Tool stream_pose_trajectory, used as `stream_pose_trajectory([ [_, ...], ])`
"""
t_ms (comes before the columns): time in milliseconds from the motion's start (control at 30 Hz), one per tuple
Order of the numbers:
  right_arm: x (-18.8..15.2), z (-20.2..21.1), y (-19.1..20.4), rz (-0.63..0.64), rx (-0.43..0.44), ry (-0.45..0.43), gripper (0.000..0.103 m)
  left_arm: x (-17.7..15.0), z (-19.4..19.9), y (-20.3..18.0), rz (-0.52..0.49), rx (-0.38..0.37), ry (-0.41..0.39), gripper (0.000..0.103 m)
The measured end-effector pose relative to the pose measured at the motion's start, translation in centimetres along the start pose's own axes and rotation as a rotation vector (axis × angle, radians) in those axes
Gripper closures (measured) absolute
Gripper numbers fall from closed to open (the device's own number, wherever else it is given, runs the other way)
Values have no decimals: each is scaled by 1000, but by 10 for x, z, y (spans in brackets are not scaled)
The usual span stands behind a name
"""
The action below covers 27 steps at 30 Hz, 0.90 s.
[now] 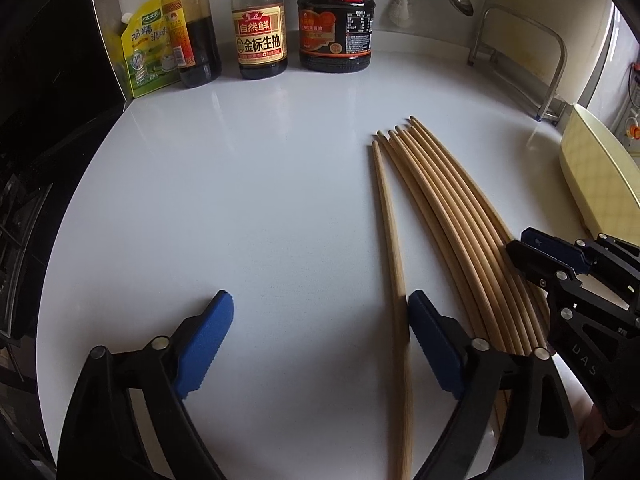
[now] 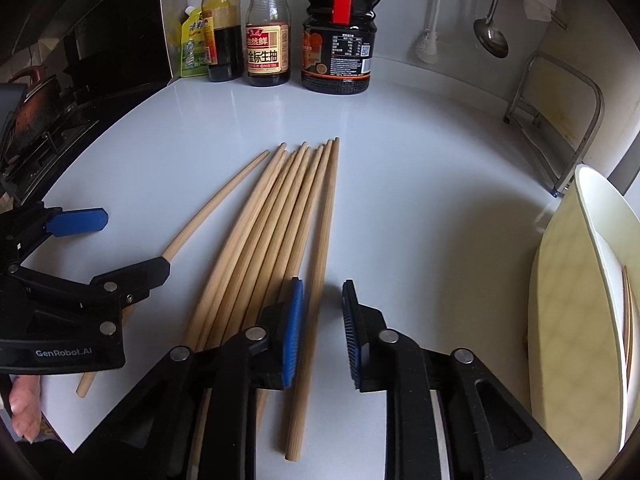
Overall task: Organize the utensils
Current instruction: 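Close the left gripper on one chopstick while the right gripper closes on another, then lift and carry both held chopsticks over the white water basin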
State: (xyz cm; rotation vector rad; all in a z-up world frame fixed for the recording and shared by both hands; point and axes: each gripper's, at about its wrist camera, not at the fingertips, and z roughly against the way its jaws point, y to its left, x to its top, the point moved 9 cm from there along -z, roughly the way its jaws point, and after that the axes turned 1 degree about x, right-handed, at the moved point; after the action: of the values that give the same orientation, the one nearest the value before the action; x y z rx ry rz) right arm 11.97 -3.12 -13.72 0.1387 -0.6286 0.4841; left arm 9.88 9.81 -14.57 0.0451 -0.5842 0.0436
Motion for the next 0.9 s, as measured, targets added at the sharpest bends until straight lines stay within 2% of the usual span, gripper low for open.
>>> stream_pose_trajectory([
  [33,0,0,2,9,0,2,95,0,2,-1,-5,0,-5,30],
  [67,0,0,4,14,-3,3,96,0,4,-2,-8,-2,-9,40],
  [133,0,0,3,3,2,6,96,-1,7,-5,-15,-7,-17,68],
  [167,0,1,2,-11,12,7,96,-1,8,-6,-18,-10,-19,77],
  [200,0,1,1,-22,19,7,97,-1,9,-7,-20,-13,-18,93],
  [233,0,1,1,-33,25,7,97,-2,10,-9,-23,-18,-17,96],
  [433,4,8,-3,-81,21,-25,97,-1,10,-9,-3,-72,-2,96],
  [600,9,21,-6,-103,25,-59,97,5,16,-10,2,-88,-15,96],
  [900,26,67,-23,-165,30,-159,97,42,43,-39,-19,-160,-86,96],
])
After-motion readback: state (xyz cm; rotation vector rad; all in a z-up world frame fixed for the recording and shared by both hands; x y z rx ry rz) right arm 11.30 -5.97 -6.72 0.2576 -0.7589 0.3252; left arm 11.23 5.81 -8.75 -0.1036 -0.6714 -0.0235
